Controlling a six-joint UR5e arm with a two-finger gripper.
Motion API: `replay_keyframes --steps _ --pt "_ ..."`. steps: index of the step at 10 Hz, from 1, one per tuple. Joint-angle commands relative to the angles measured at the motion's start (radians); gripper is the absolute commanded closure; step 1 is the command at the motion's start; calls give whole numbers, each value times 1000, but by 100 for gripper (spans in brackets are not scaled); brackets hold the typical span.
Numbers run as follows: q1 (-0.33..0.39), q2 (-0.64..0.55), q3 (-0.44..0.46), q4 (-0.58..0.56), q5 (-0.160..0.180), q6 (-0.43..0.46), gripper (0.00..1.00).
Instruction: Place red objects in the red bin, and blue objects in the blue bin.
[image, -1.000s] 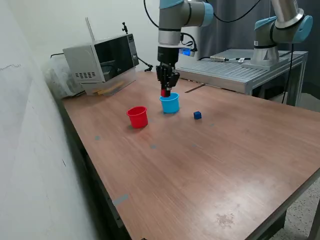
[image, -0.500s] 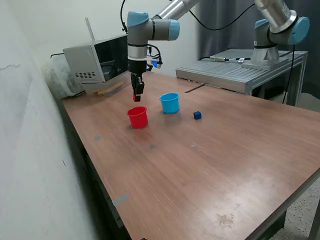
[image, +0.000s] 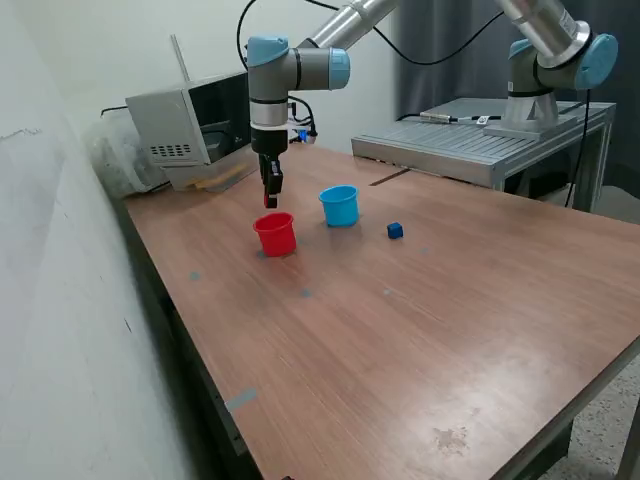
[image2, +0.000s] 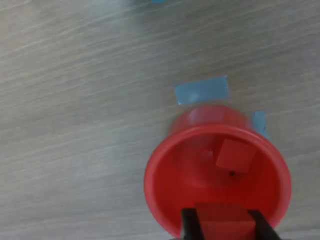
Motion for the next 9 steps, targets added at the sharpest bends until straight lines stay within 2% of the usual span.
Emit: replay_keyframes --steps 1,5,6,9 --pt "0 16 -1 2 1 0 100" --pt "30 35 8 7 2 0 100" --pt "36 35 14 7 2 0 0" --pt "40 35 16 5 -1 0 0"
